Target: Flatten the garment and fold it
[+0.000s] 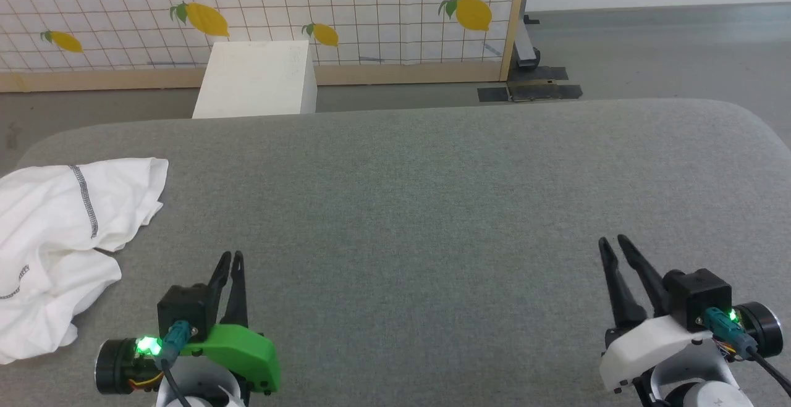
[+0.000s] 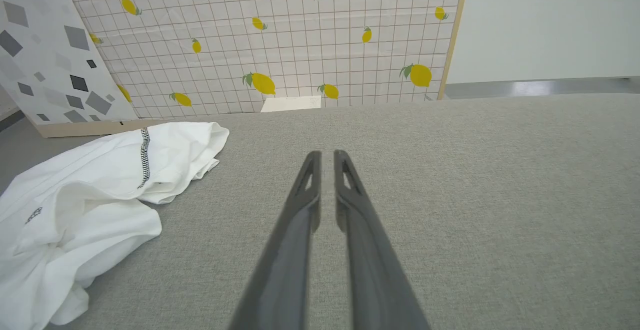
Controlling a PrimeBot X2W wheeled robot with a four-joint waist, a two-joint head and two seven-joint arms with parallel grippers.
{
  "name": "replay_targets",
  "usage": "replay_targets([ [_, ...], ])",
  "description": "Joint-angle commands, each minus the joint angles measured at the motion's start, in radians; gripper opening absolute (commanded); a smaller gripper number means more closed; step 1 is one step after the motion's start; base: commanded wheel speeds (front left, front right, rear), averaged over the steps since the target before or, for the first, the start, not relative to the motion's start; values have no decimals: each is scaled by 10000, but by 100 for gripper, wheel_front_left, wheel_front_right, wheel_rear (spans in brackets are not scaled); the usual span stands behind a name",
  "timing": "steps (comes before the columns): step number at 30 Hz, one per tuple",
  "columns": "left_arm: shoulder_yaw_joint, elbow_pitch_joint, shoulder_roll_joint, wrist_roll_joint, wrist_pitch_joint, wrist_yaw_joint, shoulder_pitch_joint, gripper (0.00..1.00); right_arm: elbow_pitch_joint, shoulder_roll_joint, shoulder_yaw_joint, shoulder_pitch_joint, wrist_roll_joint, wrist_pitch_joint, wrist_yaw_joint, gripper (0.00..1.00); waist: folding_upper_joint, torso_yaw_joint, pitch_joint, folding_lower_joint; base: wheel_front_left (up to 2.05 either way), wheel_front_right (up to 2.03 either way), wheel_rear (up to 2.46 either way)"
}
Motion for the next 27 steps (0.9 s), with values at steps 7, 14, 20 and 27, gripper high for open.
replay_targets([
  [7, -46, -30, -3, -32, -126, 12, 53, 100, -6, 1, -125, 52, 119, -125, -1, 100, 0, -1, 8, 0, 0, 0, 0],
  [14, -91, -77, -5, -67, -267, 30, 113, 100, -10, 2, -286, 93, 232, -265, -2, 100, 0, 2, 19, 0, 0, 0, 0],
  [20, -131, -125, -8, -110, -390, 53, 138, 100, -11, 3, -410, 122, 311, -388, -3, 100, 0, 42, 48, 0, 0, 0, 0],
  [27, -171, -191, -11, -220, -536, 132, 161, 100, -41, 5, -519, 128, 386, -533, -4, 100, 0, 200, 113, 0, 0, 0, 0],
])
